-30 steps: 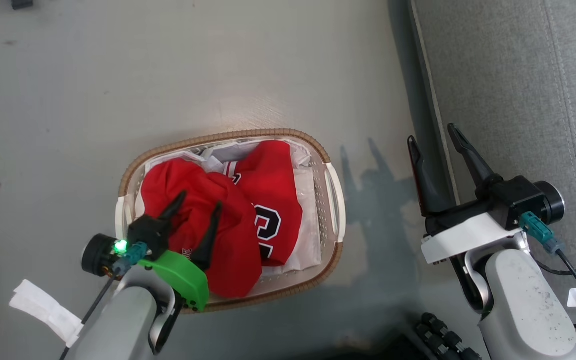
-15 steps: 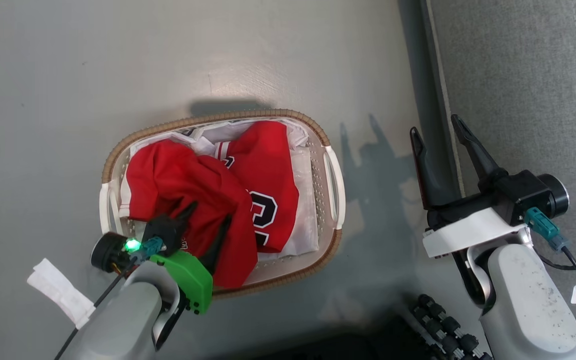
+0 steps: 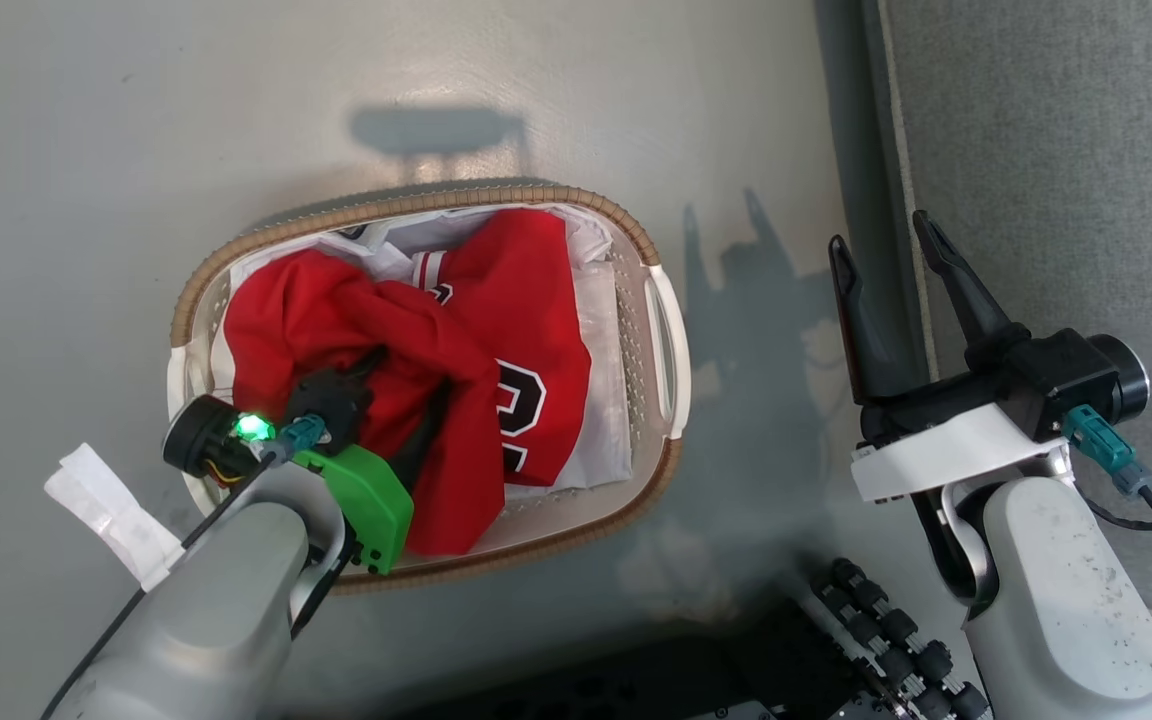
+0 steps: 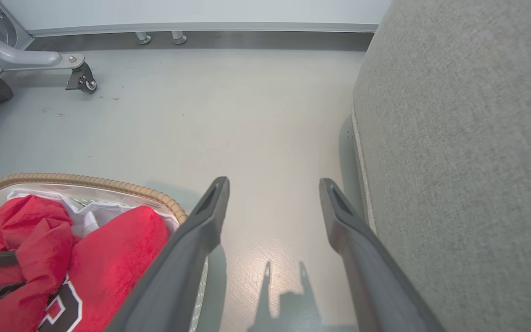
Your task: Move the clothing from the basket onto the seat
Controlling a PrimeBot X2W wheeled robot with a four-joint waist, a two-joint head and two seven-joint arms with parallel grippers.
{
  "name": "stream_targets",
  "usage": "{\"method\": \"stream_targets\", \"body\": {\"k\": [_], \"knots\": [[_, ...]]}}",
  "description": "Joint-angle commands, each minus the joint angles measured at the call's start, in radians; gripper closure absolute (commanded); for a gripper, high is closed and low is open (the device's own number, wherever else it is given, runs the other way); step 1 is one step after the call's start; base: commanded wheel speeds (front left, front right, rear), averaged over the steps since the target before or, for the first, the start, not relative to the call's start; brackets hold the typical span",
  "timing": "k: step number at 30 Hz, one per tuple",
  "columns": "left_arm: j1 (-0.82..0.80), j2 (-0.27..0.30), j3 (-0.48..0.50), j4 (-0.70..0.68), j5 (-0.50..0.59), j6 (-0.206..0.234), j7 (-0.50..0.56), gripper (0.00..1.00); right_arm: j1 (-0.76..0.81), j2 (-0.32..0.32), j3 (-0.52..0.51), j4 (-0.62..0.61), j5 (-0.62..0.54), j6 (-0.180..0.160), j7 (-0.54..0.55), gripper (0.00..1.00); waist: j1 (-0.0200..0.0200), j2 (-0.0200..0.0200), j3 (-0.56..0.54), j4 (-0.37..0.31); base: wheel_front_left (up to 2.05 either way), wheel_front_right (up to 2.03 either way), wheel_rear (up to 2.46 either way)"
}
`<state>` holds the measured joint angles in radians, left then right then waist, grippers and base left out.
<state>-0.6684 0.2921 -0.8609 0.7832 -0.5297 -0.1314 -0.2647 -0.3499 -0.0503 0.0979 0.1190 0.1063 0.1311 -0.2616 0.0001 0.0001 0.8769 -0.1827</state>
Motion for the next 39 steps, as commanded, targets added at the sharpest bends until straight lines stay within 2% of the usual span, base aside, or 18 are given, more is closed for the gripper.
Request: {"method": "stream_targets", "body": {"k": [1,8,15,17,27,39], "knots": [[-0.020,0.001,0.002,0.021,0.008,0.001,0.001,0.00,-0.011,-0.001,-0.002,-0.004,0.007,-0.001,-0.005,0.00,-0.0001,-0.0001,0.014,0.002,0.00,0.00,0.00],[-0.085,-0.010,-0.030,0.129,0.008,0.002,0.001,0.00,-0.013,-0.002,0.006,-0.006,0.014,-0.001,-0.005,0.00,-0.0001,-0.0001,0.037,0.005,0.00,0.00,0.00],[-0.114,-0.026,-0.050,0.178,-0.006,0.002,0.001,0.00,-0.015,-0.002,0.010,0.005,0.018,-0.001,-0.005,0.00,-0.0001,-0.0001,0.042,0.006,0.00,0.00,0.00],[-0.117,-0.030,-0.061,0.183,-0.009,0.002,0.001,1.00,-0.017,-0.002,0.012,0.008,0.019,-0.001,-0.005,0.00,-0.0001,-0.0001,0.038,0.004,0.00,0.00,0.00],[-0.071,-0.030,-0.057,0.150,-0.042,0.001,0.000,1.00,-0.009,-0.002,0.003,0.022,0.026,-0.001,-0.005,0.00,-0.0001,-0.0001,-0.042,-0.003,0.00,0.00,0.00],[0.086,-0.060,0.023,0.083,-0.022,0.001,0.000,1.00,0.047,-0.002,0.007,0.088,0.020,-0.001,-0.005,0.00,-0.0001,-0.0001,-0.308,0.015,0.00,0.00,0.00]]}}
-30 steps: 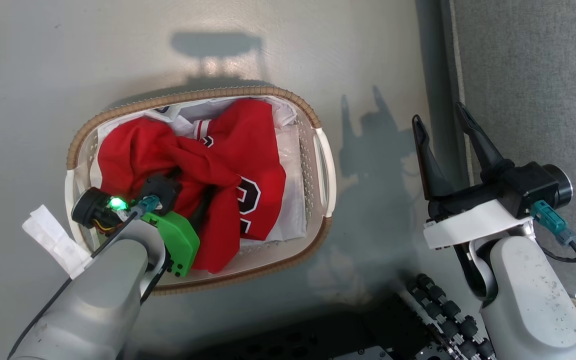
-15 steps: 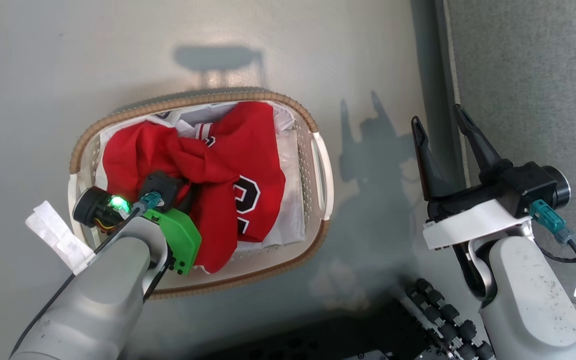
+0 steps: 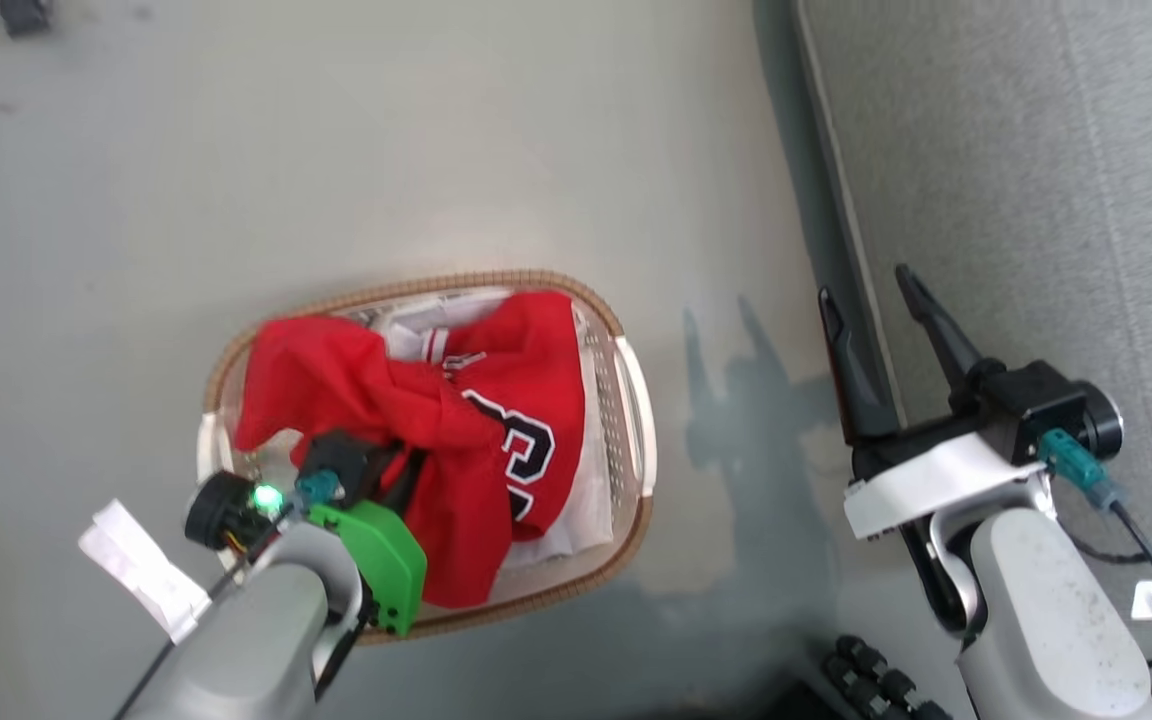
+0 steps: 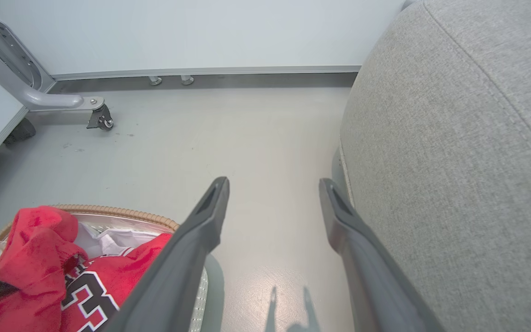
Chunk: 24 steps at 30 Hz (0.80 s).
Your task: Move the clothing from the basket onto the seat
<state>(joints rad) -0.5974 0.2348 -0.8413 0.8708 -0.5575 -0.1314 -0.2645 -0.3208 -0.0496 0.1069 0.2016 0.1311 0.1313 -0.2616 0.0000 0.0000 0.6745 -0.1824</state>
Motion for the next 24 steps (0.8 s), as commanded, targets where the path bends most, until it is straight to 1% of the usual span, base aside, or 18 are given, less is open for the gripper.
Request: {"method": "stream_targets", "body": {"k": [1,9,19,24], "knots": [[0.028,-0.006,0.011,-0.011,0.009,0.001,0.000,1.00,0.022,-0.003,-0.002,0.010,-0.005,-0.001,-0.005,0.00,0.0000,0.0000,-0.124,0.018,0.00,0.00,0.00],[0.133,-0.032,0.086,-0.087,0.045,0.002,0.000,1.00,0.064,-0.003,-0.001,0.048,-0.009,-0.001,-0.005,0.00,0.0000,0.0000,-0.272,0.058,0.00,0.00,0.00],[0.228,-0.058,0.183,-0.229,0.107,0.002,0.000,1.00,0.114,-0.003,-0.003,0.082,0.000,-0.001,-0.005,0.00,0.0000,0.0000,-0.401,0.095,0.00,0.00,0.00],[0.263,-0.066,0.227,-0.310,0.130,0.001,0.000,1.00,0.140,-0.003,-0.005,0.094,0.009,-0.001,-0.005,0.00,0.0000,0.0000,-0.451,0.099,0.00,0.00,0.00]]}}
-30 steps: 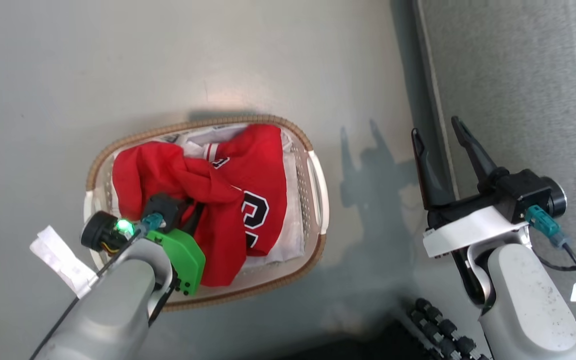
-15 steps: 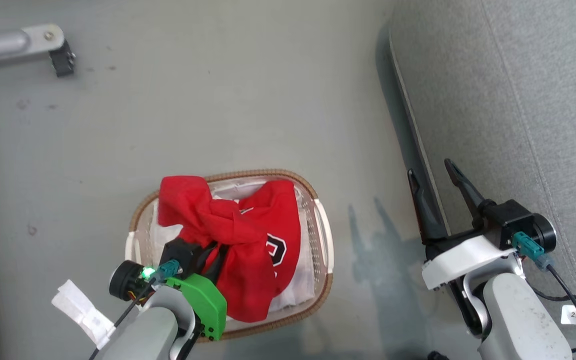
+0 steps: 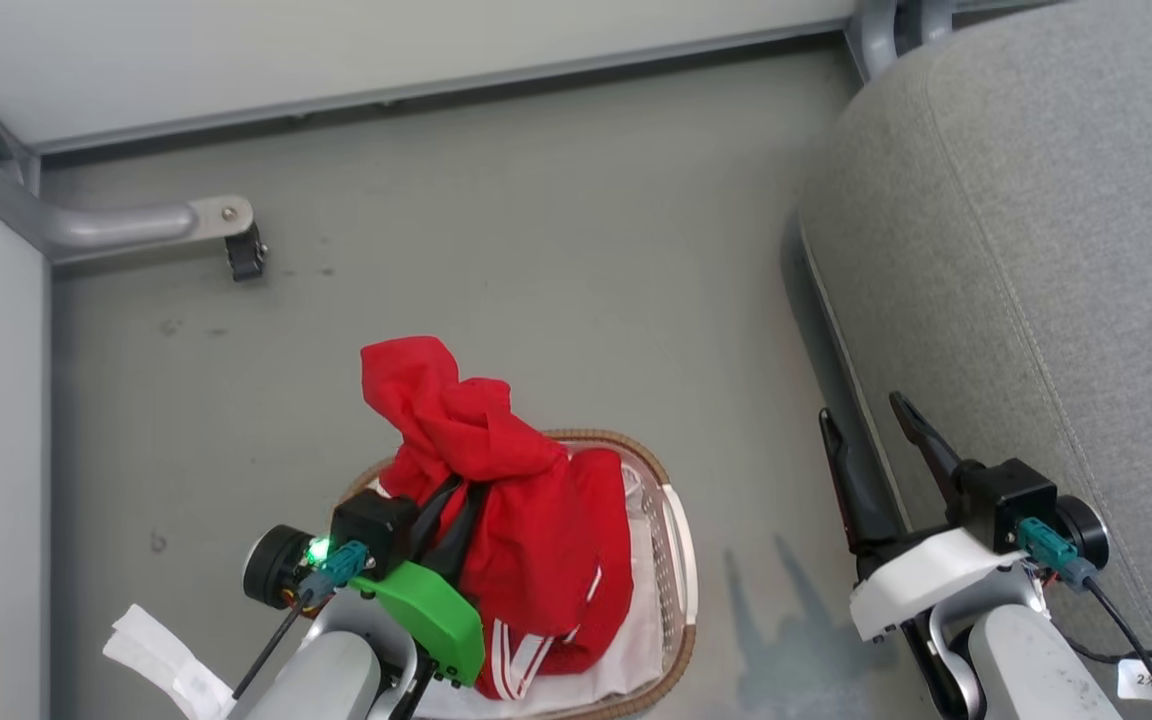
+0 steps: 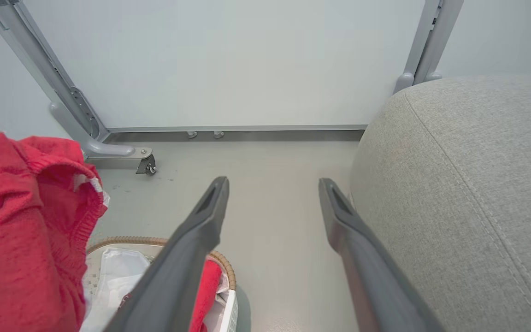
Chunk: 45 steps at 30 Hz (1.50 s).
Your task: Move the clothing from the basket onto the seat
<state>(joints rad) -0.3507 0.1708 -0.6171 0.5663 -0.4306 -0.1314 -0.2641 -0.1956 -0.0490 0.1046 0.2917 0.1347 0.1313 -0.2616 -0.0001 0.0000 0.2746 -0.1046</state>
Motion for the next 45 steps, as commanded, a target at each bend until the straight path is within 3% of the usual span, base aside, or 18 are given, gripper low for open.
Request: {"method": "stream_targets", "body": {"k": [1,16,22,31,40,42,45], "knots": [[0.023,-0.006,0.011,-0.023,0.009,0.001,-0.001,1.00,0.019,-0.004,-0.003,0.005,0.007,-0.001,-0.005,0.00,0.0001,0.0000,-0.064,0.021,0.00,0.00,0.00],[0.054,-0.054,0.062,-0.229,0.061,0.001,0.000,1.00,0.094,-0.003,-0.003,0.027,0.029,-0.001,-0.005,0.00,0.0001,0.0000,-0.179,0.026,0.00,0.00,0.00],[0.066,-0.067,0.069,-0.281,0.089,0.001,0.000,1.00,0.089,-0.003,0.123,-0.036,0.005,-0.001,-0.005,0.00,0.0001,0.0000,-0.195,0.034,0.00,0.00,0.00],[0.066,-0.080,0.056,-0.294,0.099,0.002,0.000,1.00,0.015,-0.025,0.352,-0.185,0.062,-0.001,-0.005,0.00,0.0001,0.0000,-0.185,0.049,0.00,0.00,0.00],[0.053,-0.090,0.013,-0.309,0.082,0.001,0.000,1.00,-0.070,-0.011,0.394,-0.061,0.043,-0.001,-0.005,0.00,0.0001,0.0000,-0.173,0.076,0.00,0.00,0.00],[0.050,-0.090,-0.001,-0.317,0.081,0.001,-0.001,1.00,-0.089,-0.007,0.408,-0.030,0.060,-0.001,-0.005,1.00,0.0001,0.0000,-0.171,0.084,0.00,0.00,0.00],[0.051,-0.086,-0.011,-0.320,0.074,0.001,0.000,1.00,-0.100,-0.005,0.400,-0.012,0.077,-0.001,-0.005,1.00,0.0001,0.0000,-0.168,0.090,0.00,0.00,0.00]]}}
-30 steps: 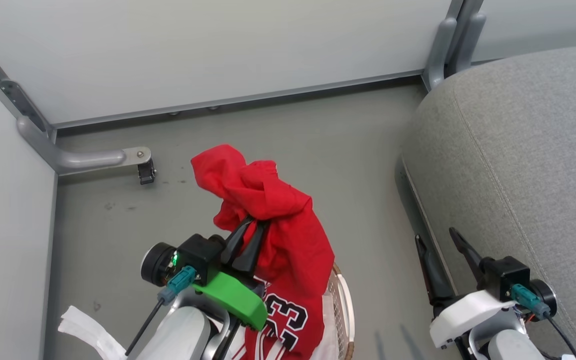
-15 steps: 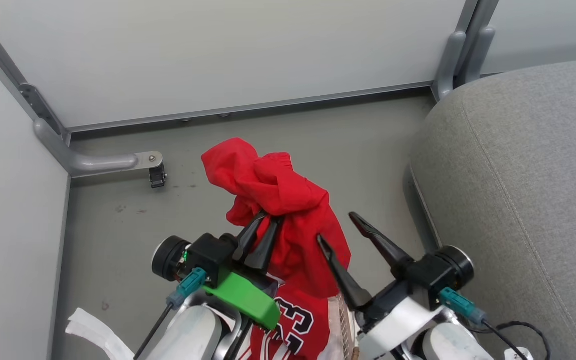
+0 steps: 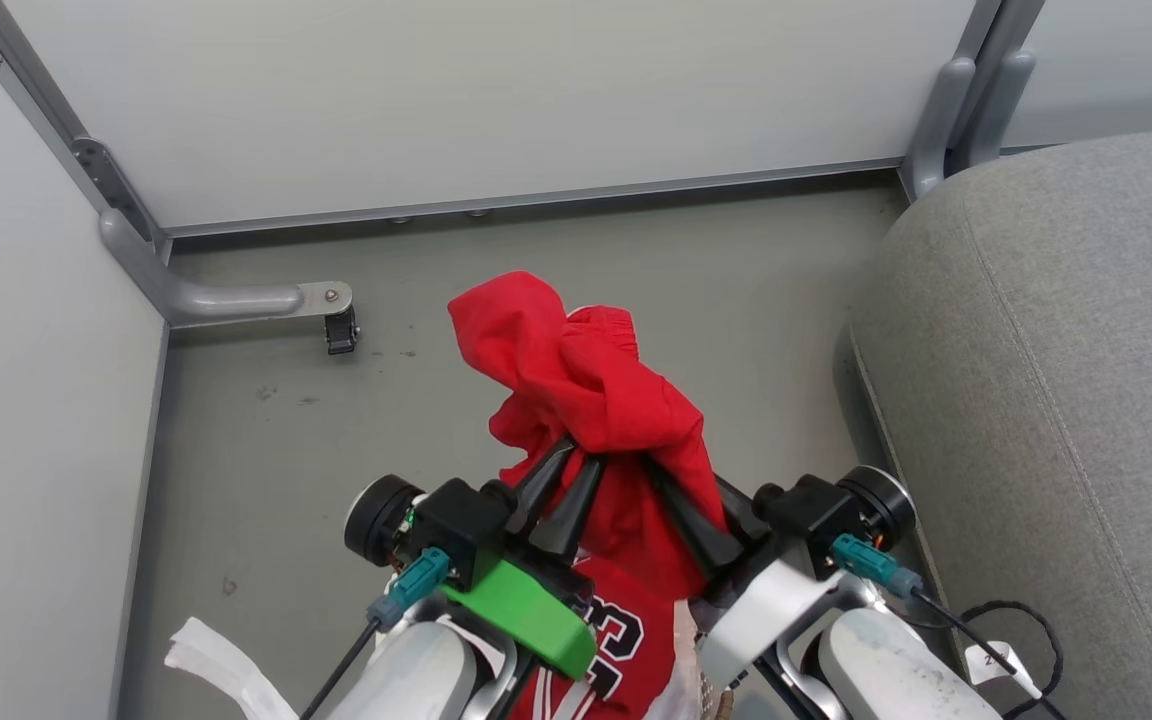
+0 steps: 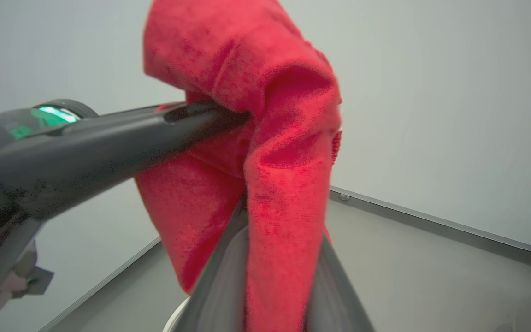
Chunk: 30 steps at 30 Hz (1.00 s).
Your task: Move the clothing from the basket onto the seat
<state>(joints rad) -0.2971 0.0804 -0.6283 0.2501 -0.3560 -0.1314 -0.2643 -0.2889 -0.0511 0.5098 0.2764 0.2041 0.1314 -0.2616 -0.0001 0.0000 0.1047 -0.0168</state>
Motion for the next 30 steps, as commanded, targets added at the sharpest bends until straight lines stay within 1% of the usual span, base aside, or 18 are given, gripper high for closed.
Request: {"method": "stream_targets", "body": {"k": [1,2,3,6,8,14,19,24,27,30], "knots": [[0.000,0.008,0.004,-0.005,0.000,0.001,0.000,0.79,-0.003,-0.004,-0.017,0.002,0.014,-0.001,-0.005,1.00,0.0001,0.0000,0.002,0.001,0.00,0.00,0.00],[0.003,0.010,0.009,-0.006,0.002,0.001,0.000,0.44,0.002,-0.004,-0.027,-0.002,0.016,-0.001,-0.005,1.00,0.0001,0.0000,0.002,-0.002,0.00,0.00,0.00],[0.013,0.014,0.015,0.001,0.005,0.001,0.000,0.00,0.012,-0.003,-0.040,-0.006,0.020,-0.001,-0.005,1.00,0.0001,0.0000,0.001,-0.009,0.00,0.00,0.00],[0.031,0.021,0.031,0.006,0.020,0.001,0.000,0.00,0.033,-0.002,-0.062,-0.025,0.027,-0.001,-0.005,1.00,0.0001,0.0000,0.001,-0.046,0.00,0.00,0.00],[0.035,0.028,0.042,0.006,0.027,0.001,0.000,0.00,0.040,-0.002,-0.076,-0.038,0.025,-0.001,-0.005,1.00,0.0001,0.0000,0.006,-0.084,0.00,0.00,0.00],[0.051,0.041,0.060,0.002,0.039,0.001,0.000,0.00,0.082,-0.001,-0.142,-0.094,0.018,-0.001,-0.005,1.00,0.0001,0.0000,0.021,-0.220,0.00,0.00,0.00],[0.061,0.051,0.049,0.010,0.039,0.001,0.000,0.00,0.114,-0.001,-0.190,-0.121,0.026,-0.001,-0.005,1.00,0.0001,0.0000,0.028,-0.342,0.00,0.00,0.00],[0.062,0.056,0.042,0.010,0.044,0.001,0.000,0.00,0.131,-0.001,-0.235,-0.136,0.028,-0.001,-0.005,1.00,0.0001,0.0000,0.040,-0.449,0.00,0.00,0.00],[0.059,0.057,0.034,0.013,0.049,0.001,0.000,0.00,0.139,-0.001,-0.265,-0.149,0.020,-0.001,-0.005,1.00,0.0001,0.0000,0.051,-0.487,0.00,0.00,0.00],[0.045,0.060,0.023,0.015,0.046,0.001,0.000,0.00,0.142,-0.001,-0.302,-0.164,0.005,-0.001,-0.005,1.00,0.0001,0.0000,0.067,-0.504,0.00,0.00,0.00]]}}
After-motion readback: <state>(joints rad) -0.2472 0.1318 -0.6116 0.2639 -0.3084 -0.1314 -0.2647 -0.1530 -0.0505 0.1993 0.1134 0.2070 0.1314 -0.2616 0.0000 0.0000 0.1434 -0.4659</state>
